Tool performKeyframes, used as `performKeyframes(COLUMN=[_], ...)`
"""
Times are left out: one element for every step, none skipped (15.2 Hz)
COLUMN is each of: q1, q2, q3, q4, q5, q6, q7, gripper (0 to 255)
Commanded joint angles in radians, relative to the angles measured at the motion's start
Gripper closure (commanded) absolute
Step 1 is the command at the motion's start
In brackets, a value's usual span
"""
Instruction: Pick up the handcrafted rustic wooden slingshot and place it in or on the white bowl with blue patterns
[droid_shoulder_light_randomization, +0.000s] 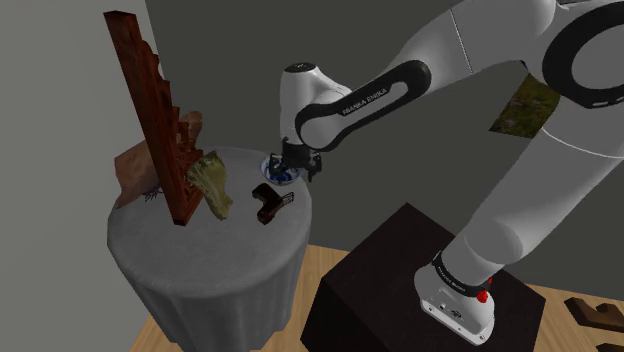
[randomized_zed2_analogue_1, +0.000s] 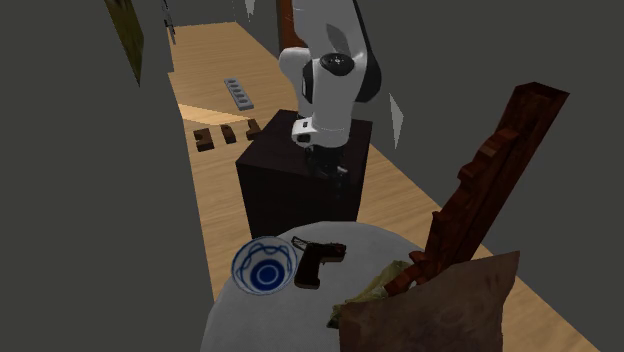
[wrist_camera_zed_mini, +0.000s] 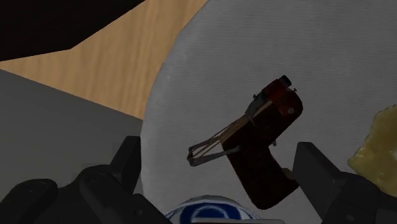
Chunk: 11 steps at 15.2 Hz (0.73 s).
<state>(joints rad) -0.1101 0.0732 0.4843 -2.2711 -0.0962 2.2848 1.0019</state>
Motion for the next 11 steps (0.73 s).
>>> performKeyframes(q1=[0.011,0.02,0.031,0.043,0.055,0.068,0.081,0.094,0.107,0.12,0.131], q2=[0.09,0.135,0.179,0.222,0.265,0.307,0.348,0.389,0.429,0.469,0.509], q3=[-0.006,-0.014,-0.025,-0.037,-0.049,-0.063,-0.076,-0.091,-0.105,-0.118,-0.132], q4=[0.048,0.073,0.098,0.125,0.153,0.182,0.212,0.243,0.276,0.309,0.343], q5=[-0.053,-0.078,-0.101,-0.121,-0.139,-0.155,-0.169,-0.18,-0.189,-0.196,-0.201], q6=[0.019,0.028,0.036,0.042,0.048,0.053,0.057,0.06,0.062,0.064,0.065], q7=[0.092,0.133,0.172,0.208,0.242,0.274,0.304,0.332,0.358,0.382,0.405], gripper=[0,0,0,0,0,0,0,0,0,0,0])
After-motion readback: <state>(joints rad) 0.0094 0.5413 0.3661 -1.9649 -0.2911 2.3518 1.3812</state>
